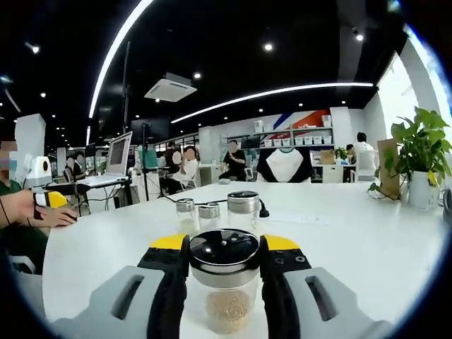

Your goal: Rotate the seasoning bottle until the label or dispensing opening points toward the visible target arrow and the bottle remains upright within the marked orientation range

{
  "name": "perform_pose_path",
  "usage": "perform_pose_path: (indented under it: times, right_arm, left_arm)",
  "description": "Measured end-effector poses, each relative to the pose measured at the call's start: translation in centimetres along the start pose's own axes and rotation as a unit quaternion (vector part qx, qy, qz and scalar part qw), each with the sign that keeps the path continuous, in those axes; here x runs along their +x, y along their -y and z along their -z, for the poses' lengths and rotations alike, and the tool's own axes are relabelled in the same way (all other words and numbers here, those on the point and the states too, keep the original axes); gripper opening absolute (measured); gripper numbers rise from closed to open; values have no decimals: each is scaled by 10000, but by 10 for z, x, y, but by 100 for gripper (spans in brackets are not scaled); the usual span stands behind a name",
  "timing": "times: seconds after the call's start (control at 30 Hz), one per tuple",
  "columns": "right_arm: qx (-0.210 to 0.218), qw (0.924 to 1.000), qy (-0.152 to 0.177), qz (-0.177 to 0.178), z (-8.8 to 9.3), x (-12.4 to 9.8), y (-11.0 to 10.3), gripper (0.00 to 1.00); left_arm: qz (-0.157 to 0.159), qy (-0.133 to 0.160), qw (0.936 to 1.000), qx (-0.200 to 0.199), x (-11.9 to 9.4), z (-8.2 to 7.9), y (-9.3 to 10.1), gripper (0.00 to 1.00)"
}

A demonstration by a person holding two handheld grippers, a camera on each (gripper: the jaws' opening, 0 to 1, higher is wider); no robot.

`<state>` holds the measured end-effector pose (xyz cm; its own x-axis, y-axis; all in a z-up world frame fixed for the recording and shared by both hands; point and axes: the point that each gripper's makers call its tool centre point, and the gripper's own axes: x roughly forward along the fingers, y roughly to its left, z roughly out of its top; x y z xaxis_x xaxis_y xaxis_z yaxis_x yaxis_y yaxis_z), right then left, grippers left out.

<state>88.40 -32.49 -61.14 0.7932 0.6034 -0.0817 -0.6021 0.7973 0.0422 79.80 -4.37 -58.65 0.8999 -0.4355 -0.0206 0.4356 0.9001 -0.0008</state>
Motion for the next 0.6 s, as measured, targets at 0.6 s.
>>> perform_pose_path:
  times: [0.6]
  right_arm:
    - [-59,9864,95,-1638,-2,1,-10,38]
  left_arm:
    - [45,83,9999,-63,0,-8,3,98]
